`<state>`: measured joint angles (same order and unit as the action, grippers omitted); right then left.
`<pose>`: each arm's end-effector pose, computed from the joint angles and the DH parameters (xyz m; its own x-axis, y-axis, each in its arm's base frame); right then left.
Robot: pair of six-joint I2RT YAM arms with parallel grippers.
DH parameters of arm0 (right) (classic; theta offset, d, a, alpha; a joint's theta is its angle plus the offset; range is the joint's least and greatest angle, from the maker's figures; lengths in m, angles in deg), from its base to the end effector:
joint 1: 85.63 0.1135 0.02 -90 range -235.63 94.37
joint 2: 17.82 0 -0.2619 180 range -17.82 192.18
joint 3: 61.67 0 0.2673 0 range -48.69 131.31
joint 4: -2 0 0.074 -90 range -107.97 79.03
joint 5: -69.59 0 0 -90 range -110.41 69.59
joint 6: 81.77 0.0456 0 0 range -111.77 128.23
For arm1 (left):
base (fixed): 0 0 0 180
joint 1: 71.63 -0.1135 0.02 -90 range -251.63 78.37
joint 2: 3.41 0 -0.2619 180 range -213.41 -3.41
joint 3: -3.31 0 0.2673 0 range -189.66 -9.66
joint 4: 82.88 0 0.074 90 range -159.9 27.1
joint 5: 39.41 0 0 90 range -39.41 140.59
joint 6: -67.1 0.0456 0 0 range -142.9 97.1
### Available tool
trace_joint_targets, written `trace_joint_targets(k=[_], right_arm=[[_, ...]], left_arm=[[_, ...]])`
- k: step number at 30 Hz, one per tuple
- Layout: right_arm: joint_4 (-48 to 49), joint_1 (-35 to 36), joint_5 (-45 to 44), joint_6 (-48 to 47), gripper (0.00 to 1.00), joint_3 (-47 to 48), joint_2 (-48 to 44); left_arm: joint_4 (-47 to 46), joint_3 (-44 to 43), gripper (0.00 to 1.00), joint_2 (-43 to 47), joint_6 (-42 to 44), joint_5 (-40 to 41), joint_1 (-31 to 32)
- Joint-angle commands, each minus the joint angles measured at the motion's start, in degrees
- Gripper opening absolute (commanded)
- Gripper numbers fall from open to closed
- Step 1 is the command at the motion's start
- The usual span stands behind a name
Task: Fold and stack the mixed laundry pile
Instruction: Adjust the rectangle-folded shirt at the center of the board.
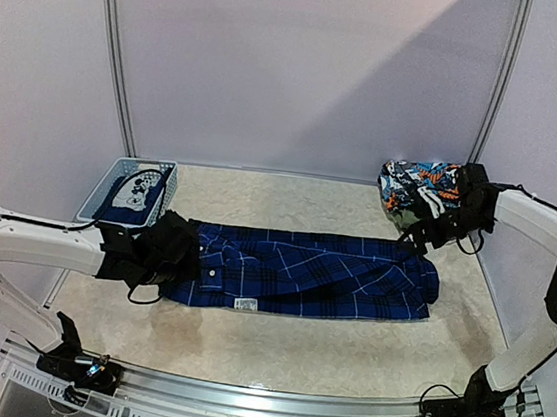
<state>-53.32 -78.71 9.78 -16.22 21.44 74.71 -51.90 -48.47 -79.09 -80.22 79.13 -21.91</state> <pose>0.3384 0.0642 0.2288 -0.6860 -0.4436 -0.5767 -0.6603 0.7125 0.2374 0.1881 -0.1882 0.1657 -0.7001 -0.3176 -0.6396 -0.1792 0.9451 -0.2732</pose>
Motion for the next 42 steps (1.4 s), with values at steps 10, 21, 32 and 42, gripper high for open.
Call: trace_joint_targets(k=[10, 21, 32, 42], right_arm=[[-4.5, -1.8, 11.9, 3.5, 0.98, 7.6, 7.7], [-4.6, -1.8, 11.8, 2.4, 0.93, 6.0, 7.3], [-5.7, -1.8, 10.7, -0.5, 0.91, 4.6, 7.9], [-8.3, -1.8, 4.3, -11.2, 0.89, 2.9, 8.1]], left_arm=[[-13.4, 2.3, 0.59, -11.0, -8.4, -9.3, -6.1], [-23.4, 1.5, 0.33, -19.0, -7.1, -17.3, -8.3], [-13.8, -3.7, 0.00, -12.5, -1.4, -17.5, -8.2], [1.2, -19.0, 0.00, -8.8, 14.6, -16.9, -8.6]])
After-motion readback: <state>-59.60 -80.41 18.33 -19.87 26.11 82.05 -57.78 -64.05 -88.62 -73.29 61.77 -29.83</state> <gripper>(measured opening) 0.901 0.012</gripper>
